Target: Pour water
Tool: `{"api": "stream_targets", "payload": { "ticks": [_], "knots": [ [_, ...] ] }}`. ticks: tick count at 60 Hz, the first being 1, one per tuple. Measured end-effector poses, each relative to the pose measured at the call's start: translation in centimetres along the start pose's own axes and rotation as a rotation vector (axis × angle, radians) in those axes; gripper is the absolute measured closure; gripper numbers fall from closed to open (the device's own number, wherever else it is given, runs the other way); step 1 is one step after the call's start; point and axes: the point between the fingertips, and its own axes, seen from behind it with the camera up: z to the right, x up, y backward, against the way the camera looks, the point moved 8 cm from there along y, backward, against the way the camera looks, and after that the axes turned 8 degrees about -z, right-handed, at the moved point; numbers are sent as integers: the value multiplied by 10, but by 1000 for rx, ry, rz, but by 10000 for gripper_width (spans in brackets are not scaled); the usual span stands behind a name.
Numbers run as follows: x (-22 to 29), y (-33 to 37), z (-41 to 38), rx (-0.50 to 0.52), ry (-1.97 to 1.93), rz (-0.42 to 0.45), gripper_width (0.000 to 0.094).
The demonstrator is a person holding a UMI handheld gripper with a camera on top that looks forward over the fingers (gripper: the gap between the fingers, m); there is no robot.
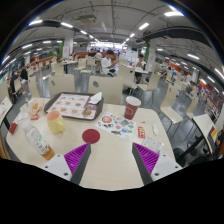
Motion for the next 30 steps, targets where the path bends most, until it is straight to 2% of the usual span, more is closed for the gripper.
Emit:
{"api": "stream_targets", "payload": {
  "ticks": [10, 30],
  "knots": [
    [-1, 10, -10, -24, -3, -11, 91],
    [-69, 11, -72, -70, -66, -67, 92]
  ]
}}
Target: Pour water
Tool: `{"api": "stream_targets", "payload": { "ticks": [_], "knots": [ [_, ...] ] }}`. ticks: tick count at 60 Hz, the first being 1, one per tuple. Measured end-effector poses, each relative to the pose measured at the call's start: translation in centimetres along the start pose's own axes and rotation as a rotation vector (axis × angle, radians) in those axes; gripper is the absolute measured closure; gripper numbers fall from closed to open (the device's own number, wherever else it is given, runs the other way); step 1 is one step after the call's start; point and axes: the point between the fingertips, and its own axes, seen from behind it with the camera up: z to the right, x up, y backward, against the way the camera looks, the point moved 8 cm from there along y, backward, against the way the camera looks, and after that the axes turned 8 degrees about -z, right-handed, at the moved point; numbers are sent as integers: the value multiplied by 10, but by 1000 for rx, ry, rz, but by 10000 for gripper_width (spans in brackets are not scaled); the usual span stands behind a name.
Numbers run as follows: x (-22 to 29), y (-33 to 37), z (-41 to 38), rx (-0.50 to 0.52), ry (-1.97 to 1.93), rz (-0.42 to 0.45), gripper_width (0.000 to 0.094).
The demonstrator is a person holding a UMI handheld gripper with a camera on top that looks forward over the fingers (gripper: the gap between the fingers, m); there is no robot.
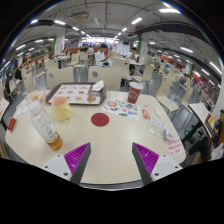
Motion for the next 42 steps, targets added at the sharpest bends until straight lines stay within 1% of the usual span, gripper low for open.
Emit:
{"api": "stream_targets", "payload": {
  "ticks": [9, 18, 28, 40, 42],
  "knots": [
    [-27, -3, -64, 24, -30, -15, 92],
    [-36, -14, -137, 102, -33, 9, 91],
    [-20, -32, -195, 150, -34, 80, 86],
    [2, -62, -221, 143, -64, 127, 88],
    [5, -66, -223, 141, -70, 140, 103]
  ]
}}
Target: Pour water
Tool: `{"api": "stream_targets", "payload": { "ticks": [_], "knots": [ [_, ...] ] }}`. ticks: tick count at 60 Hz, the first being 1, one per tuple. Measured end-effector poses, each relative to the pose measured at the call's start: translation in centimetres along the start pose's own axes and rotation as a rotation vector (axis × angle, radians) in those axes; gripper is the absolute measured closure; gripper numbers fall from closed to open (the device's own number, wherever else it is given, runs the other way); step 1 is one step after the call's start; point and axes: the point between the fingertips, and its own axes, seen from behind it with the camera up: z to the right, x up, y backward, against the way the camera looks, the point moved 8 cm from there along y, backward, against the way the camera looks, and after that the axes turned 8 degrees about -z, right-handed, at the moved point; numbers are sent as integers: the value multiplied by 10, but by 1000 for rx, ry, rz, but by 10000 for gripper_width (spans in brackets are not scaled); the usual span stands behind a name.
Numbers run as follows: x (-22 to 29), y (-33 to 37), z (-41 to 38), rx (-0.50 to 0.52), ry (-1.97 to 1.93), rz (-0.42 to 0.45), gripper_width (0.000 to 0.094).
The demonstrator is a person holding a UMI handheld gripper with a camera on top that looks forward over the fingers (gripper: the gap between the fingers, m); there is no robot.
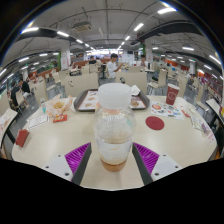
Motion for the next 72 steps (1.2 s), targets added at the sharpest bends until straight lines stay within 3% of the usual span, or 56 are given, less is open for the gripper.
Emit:
{"api": "stream_targets", "payload": {
  "ticks": [4, 10, 26, 34, 47, 60, 72],
  "knots": [
    [4, -7, -3, -3, -9, 23, 179],
    [9, -12, 2, -32, -16, 75, 374],
    [15, -16, -9, -24, 5, 99, 525],
    [24, -13, -44, 20, 90, 94, 525],
    [80, -8, -126, 214, 58, 165, 525],
    [170, -6, -164, 522, -358, 209, 526],
    [216, -29, -154, 776, -922, 155, 526]
  ]
}}
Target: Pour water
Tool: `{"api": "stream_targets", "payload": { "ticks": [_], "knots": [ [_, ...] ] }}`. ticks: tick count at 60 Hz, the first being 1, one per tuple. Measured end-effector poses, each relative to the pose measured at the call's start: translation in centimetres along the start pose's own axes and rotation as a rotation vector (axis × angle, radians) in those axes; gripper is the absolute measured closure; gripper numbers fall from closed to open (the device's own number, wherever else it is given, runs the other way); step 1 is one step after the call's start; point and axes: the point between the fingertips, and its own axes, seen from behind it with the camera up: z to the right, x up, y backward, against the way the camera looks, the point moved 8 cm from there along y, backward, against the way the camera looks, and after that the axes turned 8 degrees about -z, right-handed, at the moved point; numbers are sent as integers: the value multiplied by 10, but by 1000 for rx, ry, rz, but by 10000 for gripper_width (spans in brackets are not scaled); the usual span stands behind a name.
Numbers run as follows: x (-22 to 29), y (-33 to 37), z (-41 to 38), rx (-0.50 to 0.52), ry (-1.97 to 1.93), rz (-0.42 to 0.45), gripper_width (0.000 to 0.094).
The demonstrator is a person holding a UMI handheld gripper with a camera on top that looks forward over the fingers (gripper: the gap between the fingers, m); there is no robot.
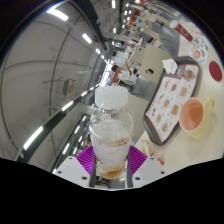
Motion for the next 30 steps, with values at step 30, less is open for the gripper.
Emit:
{"api": "stream_targets", "payload": {
  "ticks": [30],
  "knots": [
    [25, -21, 65, 225, -795, 66, 527]
  ]
}}
